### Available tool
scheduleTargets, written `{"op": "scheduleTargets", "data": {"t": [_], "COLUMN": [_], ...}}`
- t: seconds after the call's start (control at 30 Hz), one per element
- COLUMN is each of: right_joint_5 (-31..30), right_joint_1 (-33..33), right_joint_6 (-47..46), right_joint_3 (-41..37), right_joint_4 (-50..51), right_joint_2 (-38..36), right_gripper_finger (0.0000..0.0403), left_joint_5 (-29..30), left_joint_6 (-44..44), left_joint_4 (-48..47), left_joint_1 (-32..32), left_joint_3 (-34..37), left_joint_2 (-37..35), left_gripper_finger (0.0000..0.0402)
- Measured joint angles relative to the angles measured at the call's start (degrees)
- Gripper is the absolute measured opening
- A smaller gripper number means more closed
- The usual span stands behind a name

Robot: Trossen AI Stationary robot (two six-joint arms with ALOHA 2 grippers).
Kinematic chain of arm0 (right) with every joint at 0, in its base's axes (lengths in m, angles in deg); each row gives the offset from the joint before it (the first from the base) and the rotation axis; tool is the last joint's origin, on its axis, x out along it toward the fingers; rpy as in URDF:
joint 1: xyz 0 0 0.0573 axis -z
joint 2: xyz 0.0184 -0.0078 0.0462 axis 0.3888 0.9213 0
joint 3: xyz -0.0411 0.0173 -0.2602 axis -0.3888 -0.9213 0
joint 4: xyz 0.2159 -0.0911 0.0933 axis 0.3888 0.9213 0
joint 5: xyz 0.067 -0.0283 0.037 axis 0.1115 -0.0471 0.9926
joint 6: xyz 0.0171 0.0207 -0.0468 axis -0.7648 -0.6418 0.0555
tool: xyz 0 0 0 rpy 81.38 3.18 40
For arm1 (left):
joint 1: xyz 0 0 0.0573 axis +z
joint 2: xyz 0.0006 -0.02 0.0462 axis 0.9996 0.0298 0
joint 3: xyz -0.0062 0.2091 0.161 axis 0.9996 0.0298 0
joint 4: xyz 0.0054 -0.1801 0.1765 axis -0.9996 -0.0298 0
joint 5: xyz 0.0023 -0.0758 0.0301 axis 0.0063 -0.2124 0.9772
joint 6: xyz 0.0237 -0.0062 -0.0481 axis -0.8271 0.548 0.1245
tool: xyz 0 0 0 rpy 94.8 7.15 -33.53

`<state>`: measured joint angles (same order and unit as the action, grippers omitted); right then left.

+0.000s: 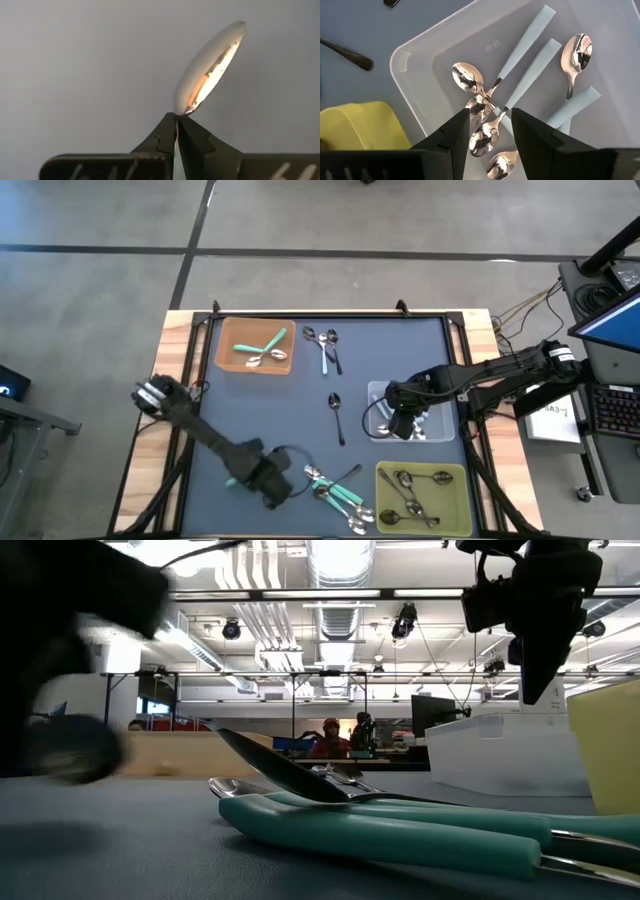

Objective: Sort silverware by color (type)
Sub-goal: Put the green spoon into the orange bin

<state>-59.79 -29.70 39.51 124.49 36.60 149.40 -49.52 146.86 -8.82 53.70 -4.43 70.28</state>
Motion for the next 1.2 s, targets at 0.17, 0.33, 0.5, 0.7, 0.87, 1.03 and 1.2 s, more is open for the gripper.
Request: {"op": "scheduleTargets", "data": {"t": [0.17, 0.33, 0.5, 0.7, 0.87, 1.03, 1.2], "right_joint_5": [-0.65, -5.22, -6.6, -9.09, -11.88, -13.83, -15.99], "right_joint_1": [0.49, 1.21, 2.45, 2.92, 3.27, 4.54, 5.83], "right_joint_6": [4.61, 6.54, 6.44, 6.01, 2.92, -1.02, -4.16], "right_joint_3": [0.0, 0.0, 0.0, 0.0, 0.0, 0.0, 0.0], "right_joint_4": [-0.01, 0.0, 0.0, -0.02, -0.23, -0.83, -1.11], "right_joint_2": [-0.01, -0.02, -0.02, -0.02, -0.02, -0.02, -0.02], "right_gripper_finger": [0.0137, 0.0137, 0.0137, 0.0137, 0.0137, 0.0137, 0.0137], "left_joint_5": [6.53, 12.85, 14.5, 16.97, 17.6, 17.19, 9.52], "left_joint_6": [-10.55, -20.65, -32.13, -45.85, -56.41, -61.39, -64.27], "left_joint_4": [-5.78, -6.52, -6.61, -6.35, -5.51, -1.14, 5.15], "left_joint_1": [10.45, 21.15, 31.16, 42.24, 51.5, 62.21, 70.11], "left_joint_3": [-3.79, -6.12, -6.63, -6.12, -4.63, 1.73, 7.64], "left_joint_2": [0.0, 0.0, -0.27, -3.3, -8.78, -14.51, -17.91], "left_gripper_finger": [0.0001, 0.0001, 0.0001, 0.0001, 0.0, 0.0, 0.0]}}
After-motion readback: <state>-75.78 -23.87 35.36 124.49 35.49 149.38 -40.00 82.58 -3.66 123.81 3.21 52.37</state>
